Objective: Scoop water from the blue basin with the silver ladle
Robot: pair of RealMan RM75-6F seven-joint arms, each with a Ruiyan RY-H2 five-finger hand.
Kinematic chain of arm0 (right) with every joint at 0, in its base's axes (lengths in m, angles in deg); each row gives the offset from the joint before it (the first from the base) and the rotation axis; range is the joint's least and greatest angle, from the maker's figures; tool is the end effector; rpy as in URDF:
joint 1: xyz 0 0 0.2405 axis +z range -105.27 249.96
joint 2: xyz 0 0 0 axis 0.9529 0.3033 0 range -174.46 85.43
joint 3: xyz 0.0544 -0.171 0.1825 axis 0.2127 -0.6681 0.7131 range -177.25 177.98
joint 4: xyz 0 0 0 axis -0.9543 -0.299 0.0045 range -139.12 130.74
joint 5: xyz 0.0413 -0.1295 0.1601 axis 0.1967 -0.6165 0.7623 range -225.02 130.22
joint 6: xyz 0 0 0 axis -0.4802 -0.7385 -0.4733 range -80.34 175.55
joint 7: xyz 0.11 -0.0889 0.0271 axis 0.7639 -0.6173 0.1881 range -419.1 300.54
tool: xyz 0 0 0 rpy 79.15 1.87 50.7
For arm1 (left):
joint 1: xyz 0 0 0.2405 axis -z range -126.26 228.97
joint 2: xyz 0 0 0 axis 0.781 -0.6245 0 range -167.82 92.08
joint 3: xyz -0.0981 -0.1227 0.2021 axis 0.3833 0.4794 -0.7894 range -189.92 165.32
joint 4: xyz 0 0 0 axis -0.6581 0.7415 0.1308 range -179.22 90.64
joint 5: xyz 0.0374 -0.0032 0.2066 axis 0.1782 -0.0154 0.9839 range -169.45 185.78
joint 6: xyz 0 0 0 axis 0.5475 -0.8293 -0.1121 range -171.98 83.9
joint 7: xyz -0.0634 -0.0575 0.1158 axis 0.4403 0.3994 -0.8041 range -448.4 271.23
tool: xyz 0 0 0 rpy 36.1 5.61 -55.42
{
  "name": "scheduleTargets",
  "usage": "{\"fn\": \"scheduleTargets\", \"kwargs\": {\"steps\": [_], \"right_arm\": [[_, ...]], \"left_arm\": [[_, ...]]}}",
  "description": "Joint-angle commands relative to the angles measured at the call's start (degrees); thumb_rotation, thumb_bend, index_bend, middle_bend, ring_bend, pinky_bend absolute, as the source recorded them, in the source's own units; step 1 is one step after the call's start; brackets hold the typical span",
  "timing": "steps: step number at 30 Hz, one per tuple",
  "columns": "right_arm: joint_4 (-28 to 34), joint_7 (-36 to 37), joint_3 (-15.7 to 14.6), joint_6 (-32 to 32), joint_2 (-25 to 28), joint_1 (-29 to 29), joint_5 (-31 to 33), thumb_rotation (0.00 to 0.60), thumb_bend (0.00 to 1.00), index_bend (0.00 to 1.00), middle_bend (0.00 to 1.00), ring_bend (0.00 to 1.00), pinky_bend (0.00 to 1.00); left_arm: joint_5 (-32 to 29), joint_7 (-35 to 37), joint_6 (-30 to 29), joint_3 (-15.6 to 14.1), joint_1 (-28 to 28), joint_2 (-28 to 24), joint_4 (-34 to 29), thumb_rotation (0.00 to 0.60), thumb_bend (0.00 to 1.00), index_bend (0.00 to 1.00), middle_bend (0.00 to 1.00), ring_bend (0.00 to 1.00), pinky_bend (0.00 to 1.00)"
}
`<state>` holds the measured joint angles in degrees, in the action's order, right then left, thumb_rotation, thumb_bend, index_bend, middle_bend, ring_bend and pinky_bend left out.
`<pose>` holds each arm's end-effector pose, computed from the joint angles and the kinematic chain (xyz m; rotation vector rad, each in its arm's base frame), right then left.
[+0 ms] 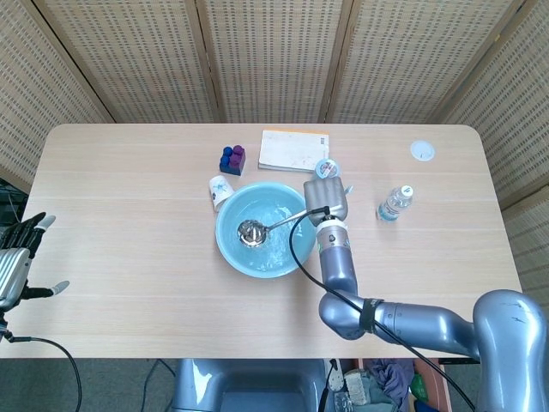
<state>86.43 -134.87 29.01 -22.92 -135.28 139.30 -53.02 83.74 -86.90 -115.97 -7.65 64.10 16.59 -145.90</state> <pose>-0.0256 -0.4078 0.0140 1.6738 -0.8259 0.4375 -0.2940 0.2233 0.1799 -1.4119 -1.0661 -0.8332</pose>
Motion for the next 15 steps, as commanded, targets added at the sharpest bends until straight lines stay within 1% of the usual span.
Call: {"fn": "scheduleTargets", "kwargs": {"steps": [1,15], "right_arm": [[0.89,0.25,0.16,-0.63,1.01,0.89,0.84,0.6,0.86,0.8,0.99,1.0,1.0],[3.74,-0.25,-0.18,-4.73,3.55,4.35,2.8,0.6,0.86,0.81,0.99,1.0,1.0]], "left_arm": [[-0.01,0.0,-0.03,0.01,0.0,-0.03,-0.04,0.6,0.0,0.0,0.0,0.0,0.0],[0.16,0.66,-0.22,0.04,-0.1,-0.35,0.02,0.6,0.0,0.0,0.0,0.0,0.0]]}}
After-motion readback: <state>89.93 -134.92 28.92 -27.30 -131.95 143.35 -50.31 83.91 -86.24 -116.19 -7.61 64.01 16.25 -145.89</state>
